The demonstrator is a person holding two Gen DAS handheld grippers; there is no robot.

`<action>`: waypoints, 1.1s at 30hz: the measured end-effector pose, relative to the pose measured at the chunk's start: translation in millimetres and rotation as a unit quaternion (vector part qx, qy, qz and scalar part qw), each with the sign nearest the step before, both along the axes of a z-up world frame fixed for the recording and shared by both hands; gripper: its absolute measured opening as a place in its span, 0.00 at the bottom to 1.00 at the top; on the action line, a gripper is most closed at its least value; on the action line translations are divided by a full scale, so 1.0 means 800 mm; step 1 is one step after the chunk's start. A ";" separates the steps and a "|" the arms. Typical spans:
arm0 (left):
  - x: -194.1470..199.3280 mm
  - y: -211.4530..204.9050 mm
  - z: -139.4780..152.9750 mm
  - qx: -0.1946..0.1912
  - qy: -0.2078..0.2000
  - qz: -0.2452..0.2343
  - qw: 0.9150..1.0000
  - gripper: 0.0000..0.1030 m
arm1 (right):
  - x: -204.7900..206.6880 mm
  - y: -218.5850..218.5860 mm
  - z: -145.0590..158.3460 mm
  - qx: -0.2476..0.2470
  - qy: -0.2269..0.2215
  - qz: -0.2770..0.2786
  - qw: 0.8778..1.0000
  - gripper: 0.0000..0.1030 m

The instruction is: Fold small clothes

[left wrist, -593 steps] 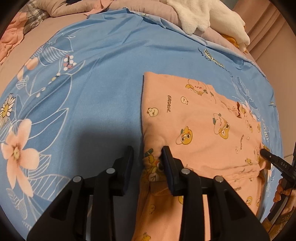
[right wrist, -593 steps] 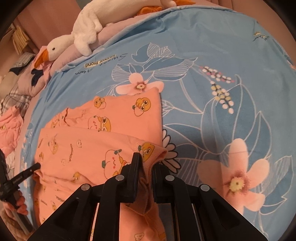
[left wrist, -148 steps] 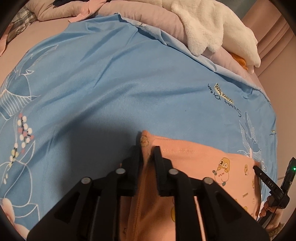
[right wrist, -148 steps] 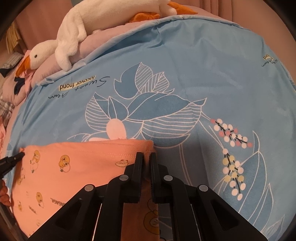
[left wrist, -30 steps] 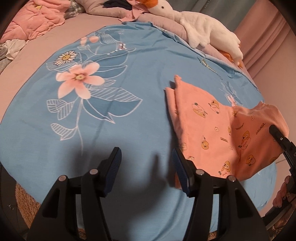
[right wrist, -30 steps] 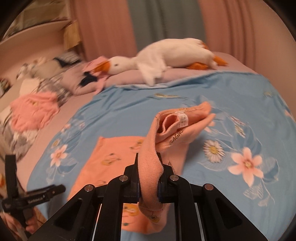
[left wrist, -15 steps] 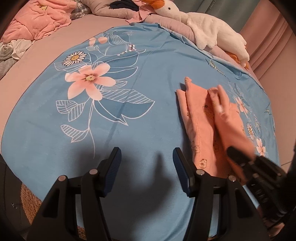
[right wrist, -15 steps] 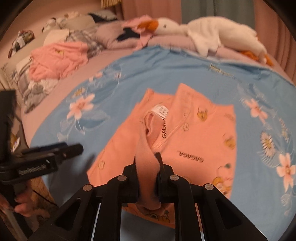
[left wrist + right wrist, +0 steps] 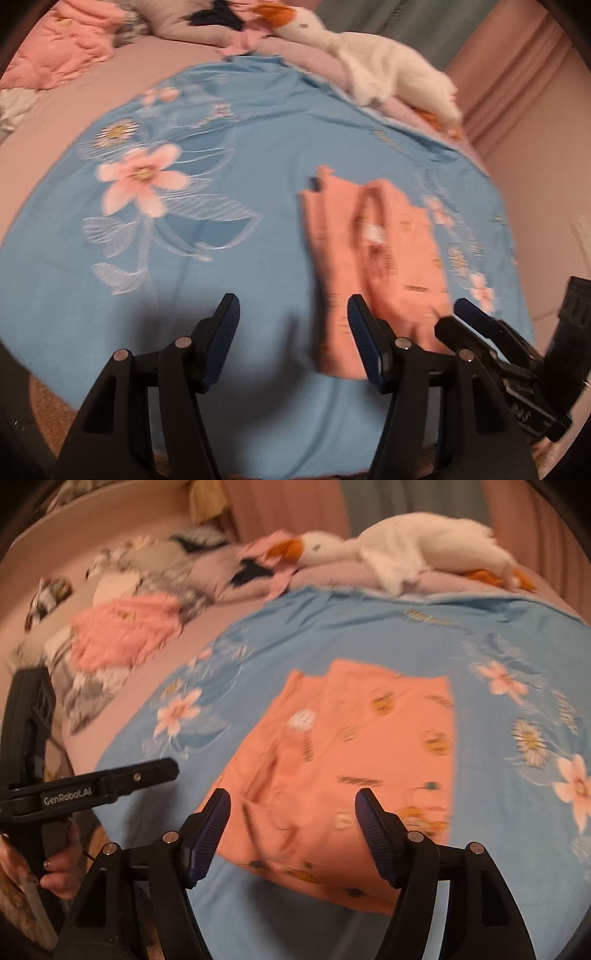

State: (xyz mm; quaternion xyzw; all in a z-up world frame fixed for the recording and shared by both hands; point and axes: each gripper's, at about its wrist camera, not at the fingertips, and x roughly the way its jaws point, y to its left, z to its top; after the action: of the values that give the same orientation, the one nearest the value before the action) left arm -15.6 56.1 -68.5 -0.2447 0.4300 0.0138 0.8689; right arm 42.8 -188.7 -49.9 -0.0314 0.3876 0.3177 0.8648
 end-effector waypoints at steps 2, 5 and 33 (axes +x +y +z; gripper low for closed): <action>0.006 -0.010 0.002 -0.023 -0.007 -0.026 0.999 0.62 | -0.001 -0.021 0.006 0.013 -0.006 -0.030 0.999 0.74; 0.025 -0.034 0.001 -0.049 -0.005 -0.071 0.996 0.62 | 0.000 -0.051 0.002 0.006 -0.016 -0.091 0.996 0.75; 0.086 -0.084 -0.002 -0.003 -0.003 -0.121 0.993 0.10 | 0.010 -0.107 -0.054 -0.011 0.048 -0.176 0.983 0.75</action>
State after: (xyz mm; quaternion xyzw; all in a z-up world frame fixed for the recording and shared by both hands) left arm 53.4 -11.2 -69.9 -0.1934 0.4543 -0.0934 0.8646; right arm 50.9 -273.9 -93.0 0.0429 0.4312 0.1574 0.8874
